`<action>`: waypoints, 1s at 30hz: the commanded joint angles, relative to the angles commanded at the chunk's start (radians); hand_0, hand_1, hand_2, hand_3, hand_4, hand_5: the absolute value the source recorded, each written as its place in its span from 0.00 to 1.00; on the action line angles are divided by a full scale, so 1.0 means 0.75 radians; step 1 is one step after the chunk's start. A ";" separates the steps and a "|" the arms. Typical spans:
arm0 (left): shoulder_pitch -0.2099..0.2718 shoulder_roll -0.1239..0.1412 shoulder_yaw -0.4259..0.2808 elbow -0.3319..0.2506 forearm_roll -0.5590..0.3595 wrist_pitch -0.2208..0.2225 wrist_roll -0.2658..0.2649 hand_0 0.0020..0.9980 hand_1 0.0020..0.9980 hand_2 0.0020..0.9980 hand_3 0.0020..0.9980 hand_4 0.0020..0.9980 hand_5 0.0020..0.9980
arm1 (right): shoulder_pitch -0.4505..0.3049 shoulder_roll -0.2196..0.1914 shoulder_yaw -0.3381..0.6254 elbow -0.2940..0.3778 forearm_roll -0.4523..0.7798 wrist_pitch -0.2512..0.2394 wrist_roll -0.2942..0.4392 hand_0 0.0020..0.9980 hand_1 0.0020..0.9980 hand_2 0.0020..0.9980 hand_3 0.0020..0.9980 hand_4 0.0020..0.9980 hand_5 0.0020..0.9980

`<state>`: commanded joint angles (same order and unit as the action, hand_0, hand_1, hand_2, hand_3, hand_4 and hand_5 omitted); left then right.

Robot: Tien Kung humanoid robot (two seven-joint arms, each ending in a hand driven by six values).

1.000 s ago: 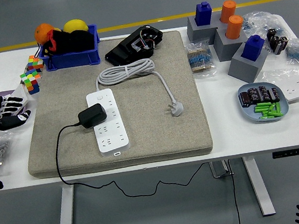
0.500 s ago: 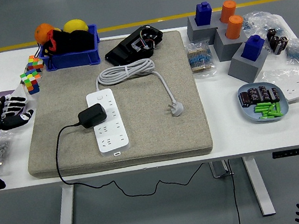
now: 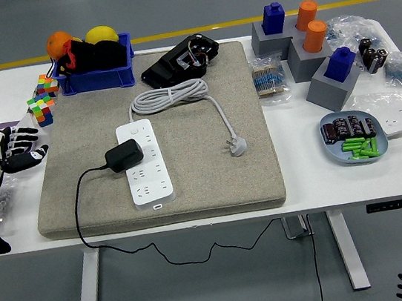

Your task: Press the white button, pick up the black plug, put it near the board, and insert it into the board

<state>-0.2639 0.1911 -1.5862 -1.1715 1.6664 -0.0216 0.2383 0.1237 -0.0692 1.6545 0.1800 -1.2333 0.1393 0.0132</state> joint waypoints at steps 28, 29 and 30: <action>0.036 -0.011 0.012 -0.059 -0.034 -0.005 -0.001 0.75 0.72 0.65 0.61 0.73 0.00 | 0.006 -0.004 -0.014 0.000 0.010 0.004 0.002 0.81 0.71 0.69 0.65 0.76 0.57; 0.039 -0.012 0.010 -0.060 -0.034 -0.006 0.000 0.75 0.72 0.65 0.61 0.73 0.00 | 0.005 -0.003 -0.011 0.000 0.008 0.004 0.002 0.81 0.71 0.69 0.65 0.76 0.57; 0.040 -0.012 0.009 -0.060 -0.034 -0.006 0.000 0.75 0.72 0.65 0.61 0.73 0.00 | 0.005 -0.002 -0.010 0.000 0.007 0.004 0.002 0.81 0.71 0.69 0.65 0.76 0.57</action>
<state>-0.2338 0.1822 -1.5795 -1.2165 1.6407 -0.0262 0.2383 0.1273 -0.0710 1.6473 0.1800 -1.2280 0.1421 0.0149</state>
